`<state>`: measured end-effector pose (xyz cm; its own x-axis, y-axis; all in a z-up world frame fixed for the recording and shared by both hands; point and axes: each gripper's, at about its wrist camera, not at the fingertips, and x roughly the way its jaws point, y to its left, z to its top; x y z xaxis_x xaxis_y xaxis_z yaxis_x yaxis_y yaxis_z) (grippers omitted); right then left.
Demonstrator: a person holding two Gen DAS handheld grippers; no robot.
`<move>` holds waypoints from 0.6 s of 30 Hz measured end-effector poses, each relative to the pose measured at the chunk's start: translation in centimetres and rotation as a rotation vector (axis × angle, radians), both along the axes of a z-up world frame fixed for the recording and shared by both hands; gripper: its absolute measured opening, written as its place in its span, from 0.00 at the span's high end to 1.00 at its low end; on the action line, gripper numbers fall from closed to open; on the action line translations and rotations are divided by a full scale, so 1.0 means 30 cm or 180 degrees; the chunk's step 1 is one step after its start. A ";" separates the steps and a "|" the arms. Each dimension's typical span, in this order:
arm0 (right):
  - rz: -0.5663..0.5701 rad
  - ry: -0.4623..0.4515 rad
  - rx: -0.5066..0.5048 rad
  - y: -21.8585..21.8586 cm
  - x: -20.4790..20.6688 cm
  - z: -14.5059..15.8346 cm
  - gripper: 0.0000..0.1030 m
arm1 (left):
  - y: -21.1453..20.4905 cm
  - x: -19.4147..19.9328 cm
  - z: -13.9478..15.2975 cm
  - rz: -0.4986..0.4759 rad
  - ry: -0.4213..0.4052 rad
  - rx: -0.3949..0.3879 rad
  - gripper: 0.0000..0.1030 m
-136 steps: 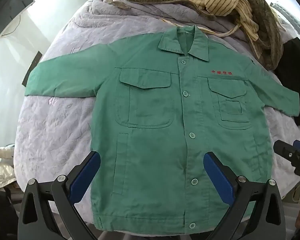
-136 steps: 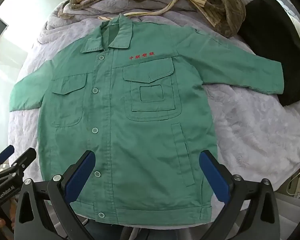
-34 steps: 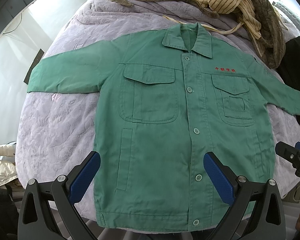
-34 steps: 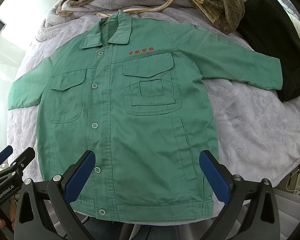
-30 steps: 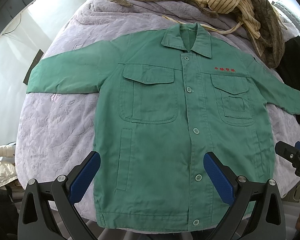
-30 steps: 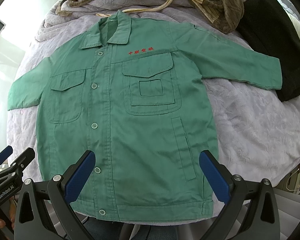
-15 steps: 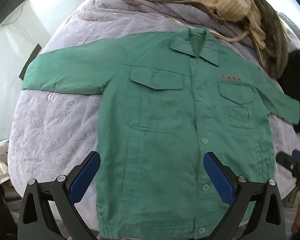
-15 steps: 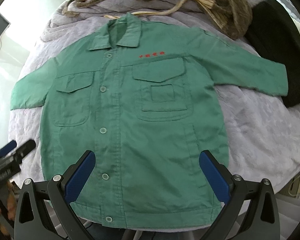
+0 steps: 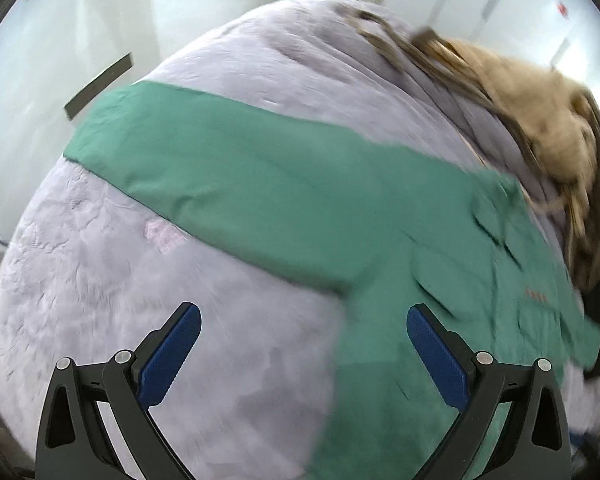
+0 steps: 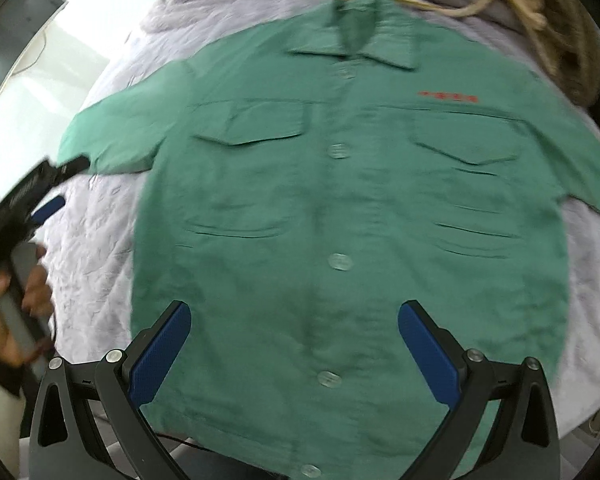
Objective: Fold large clothes
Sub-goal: 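Grasp the green shirt's sleeve with the left tool and lift it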
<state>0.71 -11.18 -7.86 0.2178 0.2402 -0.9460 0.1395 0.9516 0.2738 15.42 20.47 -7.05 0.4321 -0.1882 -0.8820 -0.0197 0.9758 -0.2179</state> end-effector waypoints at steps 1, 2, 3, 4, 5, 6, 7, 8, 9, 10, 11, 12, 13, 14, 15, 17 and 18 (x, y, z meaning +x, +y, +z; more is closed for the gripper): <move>0.0044 0.0029 0.0032 0.034 0.022 -0.023 0.00 | 0.036 0.024 -0.023 0.0061 -0.0014 -0.0072 0.00; 0.0071 0.0055 0.0042 0.055 0.034 -0.038 0.00 | 0.087 0.061 -0.056 0.0146 -0.0030 -0.0186 0.00; 0.0096 0.0072 0.0062 0.077 0.047 -0.054 0.00 | 0.125 0.090 -0.086 0.0221 -0.0031 -0.0267 0.00; 0.0117 0.0082 0.0089 0.093 0.057 -0.067 0.00 | 0.157 0.113 -0.112 0.0273 -0.0039 -0.0336 0.00; 0.0137 0.0099 0.0106 0.114 0.068 -0.083 0.00 | 0.195 0.143 -0.147 0.0341 -0.0054 -0.0433 0.00; 0.0152 0.0114 0.0120 0.133 0.077 -0.097 0.00 | 0.220 0.163 -0.172 0.0394 -0.0067 -0.0491 0.00; 0.0163 0.0130 0.0139 0.146 0.085 -0.111 0.00 | 0.248 0.186 -0.200 0.0460 -0.0082 -0.0558 0.00; 0.0169 0.0153 0.0159 0.160 0.094 -0.126 0.00 | 0.277 0.210 -0.232 0.0530 -0.0087 -0.0622 0.00; 0.0175 0.0178 0.0176 0.170 0.102 -0.138 0.00 | 0.298 0.231 -0.257 0.0586 -0.0078 -0.0675 0.00; 0.0181 0.0201 0.0196 0.182 0.109 -0.151 0.00 | 0.317 0.253 -0.278 0.0641 -0.0077 -0.0752 0.00; 0.0184 0.0213 0.0201 0.189 0.114 -0.159 0.00 | 0.333 0.267 -0.288 0.0682 -0.0104 -0.0799 0.00; 0.0185 0.0217 0.0202 0.194 0.116 -0.160 0.00 | 0.345 0.285 -0.294 0.0712 -0.0147 -0.0838 0.00; 0.0187 0.0218 0.0199 0.202 0.119 -0.159 0.00 | 0.353 0.306 -0.294 0.0720 -0.0194 -0.0857 0.00; 0.0187 0.0217 0.0189 0.209 0.125 -0.160 0.00 | 0.359 0.332 -0.290 0.0714 -0.0238 -0.0858 0.00; 0.0180 0.0213 0.0176 0.216 0.130 -0.160 0.00 | 0.366 0.362 -0.282 0.0709 -0.0305 -0.0841 0.00; 0.0156 0.0209 0.0171 0.224 0.136 -0.160 0.00 | 0.380 0.415 -0.264 0.0714 -0.0418 -0.0764 0.00; 0.0144 0.0209 0.0167 0.225 0.138 -0.158 0.00 | 0.390 0.436 -0.256 0.0728 -0.0464 -0.0728 0.00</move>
